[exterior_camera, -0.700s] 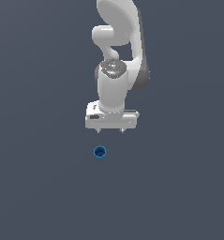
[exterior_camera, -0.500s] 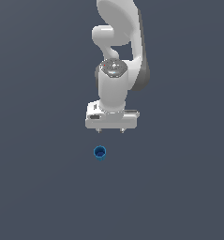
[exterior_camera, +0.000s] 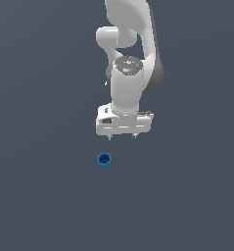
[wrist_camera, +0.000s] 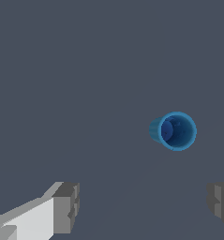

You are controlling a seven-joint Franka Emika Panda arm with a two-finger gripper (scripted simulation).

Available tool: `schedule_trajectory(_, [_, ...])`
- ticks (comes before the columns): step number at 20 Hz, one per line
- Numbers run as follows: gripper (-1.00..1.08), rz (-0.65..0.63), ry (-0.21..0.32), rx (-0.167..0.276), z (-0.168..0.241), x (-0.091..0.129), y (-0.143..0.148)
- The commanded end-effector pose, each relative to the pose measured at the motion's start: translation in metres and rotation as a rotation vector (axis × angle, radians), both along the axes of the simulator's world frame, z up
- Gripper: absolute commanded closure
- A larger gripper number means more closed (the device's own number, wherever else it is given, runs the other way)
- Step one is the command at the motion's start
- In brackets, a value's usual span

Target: Pick up the object and move it to a goal position.

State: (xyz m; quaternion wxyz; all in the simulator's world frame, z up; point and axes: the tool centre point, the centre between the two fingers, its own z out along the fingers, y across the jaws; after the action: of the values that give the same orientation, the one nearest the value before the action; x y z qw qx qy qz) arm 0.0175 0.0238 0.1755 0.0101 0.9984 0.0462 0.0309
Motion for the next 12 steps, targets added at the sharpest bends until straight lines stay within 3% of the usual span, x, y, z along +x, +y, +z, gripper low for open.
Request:
schedule_trajectory(1, [-0.92,0.0,0.0,0.0,0.0,0.0,0.0])
schedule_trajectory(12, [-0.92,0.08,0.011,-0.006,-0.011,0.008,-0.011])
